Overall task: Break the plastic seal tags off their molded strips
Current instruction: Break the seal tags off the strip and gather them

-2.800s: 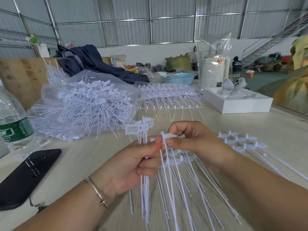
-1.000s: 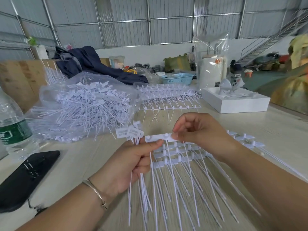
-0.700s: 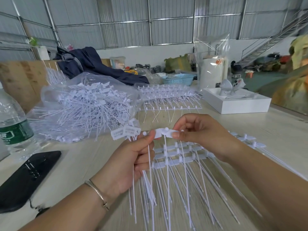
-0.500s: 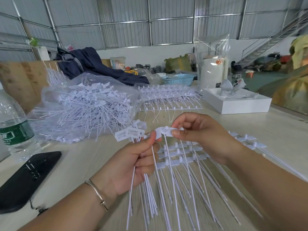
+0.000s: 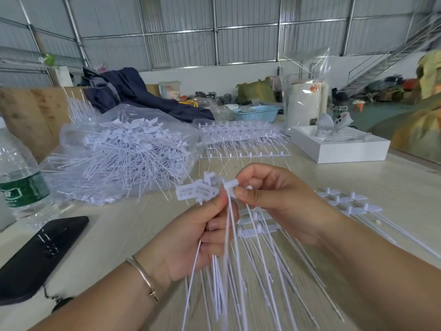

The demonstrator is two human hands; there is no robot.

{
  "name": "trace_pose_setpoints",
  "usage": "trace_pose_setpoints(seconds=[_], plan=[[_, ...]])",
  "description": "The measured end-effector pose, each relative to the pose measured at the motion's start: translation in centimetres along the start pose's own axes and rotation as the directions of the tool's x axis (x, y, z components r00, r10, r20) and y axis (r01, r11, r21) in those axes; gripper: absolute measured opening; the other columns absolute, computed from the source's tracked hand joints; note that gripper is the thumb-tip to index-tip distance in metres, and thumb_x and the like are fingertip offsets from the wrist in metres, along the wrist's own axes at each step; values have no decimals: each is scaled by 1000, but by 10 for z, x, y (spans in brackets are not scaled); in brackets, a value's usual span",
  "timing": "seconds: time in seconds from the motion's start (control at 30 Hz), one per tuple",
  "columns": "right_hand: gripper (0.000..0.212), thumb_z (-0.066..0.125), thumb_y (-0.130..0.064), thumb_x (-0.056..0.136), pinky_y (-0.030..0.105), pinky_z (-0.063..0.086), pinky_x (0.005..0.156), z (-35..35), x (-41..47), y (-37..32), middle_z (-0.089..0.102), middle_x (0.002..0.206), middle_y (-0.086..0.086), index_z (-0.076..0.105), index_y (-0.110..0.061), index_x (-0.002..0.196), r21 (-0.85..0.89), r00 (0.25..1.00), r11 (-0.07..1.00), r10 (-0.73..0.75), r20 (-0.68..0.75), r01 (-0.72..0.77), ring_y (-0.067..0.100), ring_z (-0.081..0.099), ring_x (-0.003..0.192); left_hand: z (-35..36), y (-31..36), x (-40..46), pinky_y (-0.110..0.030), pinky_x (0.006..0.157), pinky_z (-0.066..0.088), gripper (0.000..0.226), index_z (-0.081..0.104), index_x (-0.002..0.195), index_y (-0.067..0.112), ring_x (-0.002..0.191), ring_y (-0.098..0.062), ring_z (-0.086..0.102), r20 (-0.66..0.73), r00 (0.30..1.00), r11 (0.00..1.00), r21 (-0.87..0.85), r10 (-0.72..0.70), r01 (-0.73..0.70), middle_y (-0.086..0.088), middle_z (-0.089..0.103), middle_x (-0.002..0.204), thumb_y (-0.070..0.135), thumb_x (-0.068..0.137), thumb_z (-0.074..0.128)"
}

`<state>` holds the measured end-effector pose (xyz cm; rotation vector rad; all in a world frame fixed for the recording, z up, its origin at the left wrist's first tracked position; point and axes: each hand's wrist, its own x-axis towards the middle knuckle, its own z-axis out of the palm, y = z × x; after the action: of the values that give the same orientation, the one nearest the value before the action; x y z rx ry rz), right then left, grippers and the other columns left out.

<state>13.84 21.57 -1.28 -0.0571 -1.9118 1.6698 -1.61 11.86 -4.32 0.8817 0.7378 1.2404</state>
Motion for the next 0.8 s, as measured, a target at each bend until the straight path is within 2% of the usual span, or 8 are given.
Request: trace_pose_setpoints(seconds=[0.1,0.2,0.3,0.37,0.43,0.53,0.67,0.8], plan=[[8,70,-16,75,16,39,64,-7,1,0,60,66,-6,64,-15,79,3,998,1000,-12,-65,12,7,49,62,1,3,3,-13,31,24,38,49,62,20,38,-1,29,-57,997,996,-63,55,-58,8,32,56,43,79,74],[13,70,-12,72,21,35,62,-16,2,-1,58,67,-2,64,-13,83,25,993,1000,-1,-120,4,12,46,63,1,3,5,-15,33,26,35,45,66,18,41,-5,31,-212,974,981,-158,79,-114,4,35,61,38,90,61],[20,68,-8,69,26,32,64,-23,2,-2,61,71,3,64,-8,89,22,990,999,38,-133,-35,16,47,65,1,0,4,-16,31,27,27,54,77,12,38,-6,32,-295,951,972,-176,95,-152,2,36,60,35,91,52],[18,66,-4,71,30,28,65,-25,2,-2,62,71,7,65,-5,89,-14,987,998,62,-149,-65,23,45,69,0,0,5,-15,29,22,29,62,84,13,36,-3,26,-326,939,978,-134,106,-157,5,32,56,39,90,53],[15,64,6,76,31,27,64,-26,2,-1,62,73,11,66,-3,87,-57,982,994,84,-169,-94,23,45,70,0,1,4,-14,29,17,34,68,74,18,36,-2,21,-330,934,983,-68,137,-169,7,26,56,48,86,57],[17,62,10,80,25,32,60,-26,2,1,64,71,7,68,-5,84,-150,976,981,90,-197,-121,13,50,61,2,4,1,-14,32,17,37,62,59,24,39,-2,20,-305,931,979,40,201,-199,8,22,59,56,73,75],[19,66,7,81,16,41,57,-26,2,3,67,71,0,71,-10,84,-229,983,966,83,-164,-120,9,55,61,4,3,-1,-14,33,15,24,65,64,21,40,-3,16,-347,903,959,217,252,-184,11,24,52,22,59,89],[18,68,4,81,16,43,58,-28,2,3,68,72,-1,73,-12,86,-232,984,964,95,-149,-128,9,56,64,5,3,-1,-15,33,14,18,64,55,22,39,-3,17,-372,894,960,219,248,-175,10,23,52,25,64,79]])
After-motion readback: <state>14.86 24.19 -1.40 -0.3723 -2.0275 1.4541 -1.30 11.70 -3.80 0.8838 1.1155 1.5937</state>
